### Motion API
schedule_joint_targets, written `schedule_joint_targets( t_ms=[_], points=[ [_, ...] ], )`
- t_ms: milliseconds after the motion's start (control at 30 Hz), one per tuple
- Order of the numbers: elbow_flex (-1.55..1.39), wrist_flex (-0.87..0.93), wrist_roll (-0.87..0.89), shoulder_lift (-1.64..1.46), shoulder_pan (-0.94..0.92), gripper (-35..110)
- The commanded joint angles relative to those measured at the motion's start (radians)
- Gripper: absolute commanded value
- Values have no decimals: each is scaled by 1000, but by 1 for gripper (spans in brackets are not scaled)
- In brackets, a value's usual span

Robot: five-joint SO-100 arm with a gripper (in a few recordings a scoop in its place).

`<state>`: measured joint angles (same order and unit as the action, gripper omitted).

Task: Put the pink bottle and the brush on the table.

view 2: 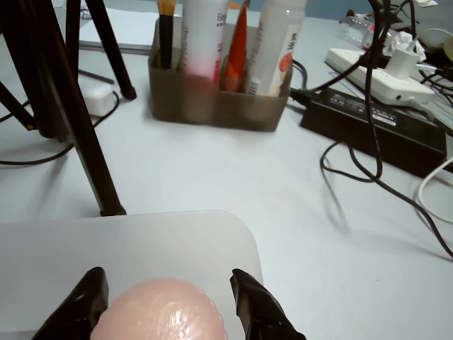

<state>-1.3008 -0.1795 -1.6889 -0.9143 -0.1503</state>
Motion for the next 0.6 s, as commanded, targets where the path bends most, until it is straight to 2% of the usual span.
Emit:
schedule_joint_targets(
  t_ms=[0, 567],
  points=[
    [28, -17, -11, -18, -20, 24],
    [11, -109, -11, 15, -20, 15]
  ],
)
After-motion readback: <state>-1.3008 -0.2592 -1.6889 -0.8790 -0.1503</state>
